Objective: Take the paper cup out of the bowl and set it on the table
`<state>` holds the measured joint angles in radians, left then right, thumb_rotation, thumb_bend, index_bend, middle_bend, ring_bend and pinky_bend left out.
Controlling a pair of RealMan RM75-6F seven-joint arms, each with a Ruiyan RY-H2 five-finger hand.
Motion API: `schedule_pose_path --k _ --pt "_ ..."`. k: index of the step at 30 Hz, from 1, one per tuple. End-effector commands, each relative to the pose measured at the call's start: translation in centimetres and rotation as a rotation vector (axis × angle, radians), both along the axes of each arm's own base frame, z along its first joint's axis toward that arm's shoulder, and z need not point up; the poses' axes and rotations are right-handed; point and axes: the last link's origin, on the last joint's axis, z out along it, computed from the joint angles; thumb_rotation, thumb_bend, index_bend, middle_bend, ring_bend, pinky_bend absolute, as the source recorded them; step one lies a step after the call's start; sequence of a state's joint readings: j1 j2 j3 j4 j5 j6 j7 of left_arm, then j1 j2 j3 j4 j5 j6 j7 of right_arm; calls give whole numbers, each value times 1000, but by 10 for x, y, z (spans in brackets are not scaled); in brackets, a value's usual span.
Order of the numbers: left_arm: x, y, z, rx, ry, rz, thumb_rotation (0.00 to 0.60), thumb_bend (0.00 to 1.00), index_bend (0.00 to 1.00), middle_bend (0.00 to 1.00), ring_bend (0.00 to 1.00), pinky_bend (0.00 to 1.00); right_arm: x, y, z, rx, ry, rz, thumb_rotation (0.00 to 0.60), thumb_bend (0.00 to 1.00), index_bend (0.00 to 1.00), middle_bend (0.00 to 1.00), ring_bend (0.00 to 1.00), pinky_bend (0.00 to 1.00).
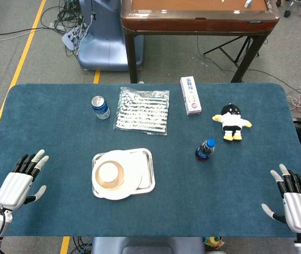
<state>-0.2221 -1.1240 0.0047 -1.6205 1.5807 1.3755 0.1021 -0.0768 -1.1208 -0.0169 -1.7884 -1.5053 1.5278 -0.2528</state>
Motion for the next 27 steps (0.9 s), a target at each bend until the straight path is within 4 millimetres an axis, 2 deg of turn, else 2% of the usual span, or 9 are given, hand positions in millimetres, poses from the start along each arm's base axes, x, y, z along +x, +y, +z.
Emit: schedule_pose_path --k 1,13,22,27 --pt "1 -1 0 1 0 -3 600 319 45 0 0 0 -1 0 0 2 2 -2 600 246 0 0 0 0" --pt "9 -2 -3 -18 1 -46 600 319 45 0 0 0 -3 0 3 -4 -21 -9 600 245 0 0 0 0" --pt "22 12 9 -19 6 -126 600 319 46 0 0 0 -5 -5 -1 23 -18 -16 600 245 0 0 0 0" --pt "23 23 8 -41 3 -146 600 319 44 0 0 0 -7 -9 -2 31 -26 -30 600 245 0 0 0 0"
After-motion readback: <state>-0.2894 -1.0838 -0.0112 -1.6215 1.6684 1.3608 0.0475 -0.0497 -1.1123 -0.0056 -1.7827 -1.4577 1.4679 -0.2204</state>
